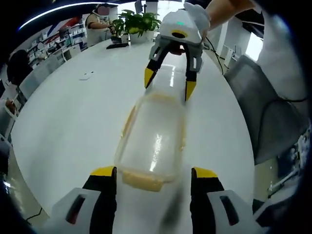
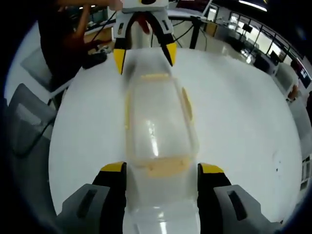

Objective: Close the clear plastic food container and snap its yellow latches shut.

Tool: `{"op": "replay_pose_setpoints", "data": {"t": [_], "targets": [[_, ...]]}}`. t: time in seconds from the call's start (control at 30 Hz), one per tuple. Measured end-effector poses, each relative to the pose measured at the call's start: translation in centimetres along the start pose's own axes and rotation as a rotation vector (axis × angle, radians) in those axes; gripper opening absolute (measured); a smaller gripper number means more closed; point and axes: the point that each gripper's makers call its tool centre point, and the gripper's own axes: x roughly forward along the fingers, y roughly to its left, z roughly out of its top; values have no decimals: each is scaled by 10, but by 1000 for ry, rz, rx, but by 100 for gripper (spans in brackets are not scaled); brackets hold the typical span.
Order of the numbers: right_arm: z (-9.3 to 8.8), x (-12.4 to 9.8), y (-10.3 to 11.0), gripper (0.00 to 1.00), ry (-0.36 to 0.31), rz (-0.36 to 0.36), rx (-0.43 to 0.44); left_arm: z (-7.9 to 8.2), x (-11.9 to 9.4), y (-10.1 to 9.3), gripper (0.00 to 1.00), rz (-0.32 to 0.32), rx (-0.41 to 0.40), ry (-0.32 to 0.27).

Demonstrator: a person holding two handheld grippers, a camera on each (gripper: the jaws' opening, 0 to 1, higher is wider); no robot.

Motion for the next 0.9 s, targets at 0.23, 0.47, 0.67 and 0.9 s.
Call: {"op": "replay_pose_setpoints", "data": {"t": [0.23, 0.47, 0.67, 0.9], "targets": [[-1, 2, 0, 55, 15, 15, -11, -17, 6, 2, 56, -9, 53, 66], [-3, 10, -1, 55, 33, 25, -27, -17, 7, 1, 56, -14, 44, 69], [-5, 13, 4, 54, 54, 31, -39, -21, 8, -2, 56, -34, 51, 88], [-4, 14, 4, 56, 59, 38, -33, -23, 14, -5, 50, -52, 75, 99]]}}
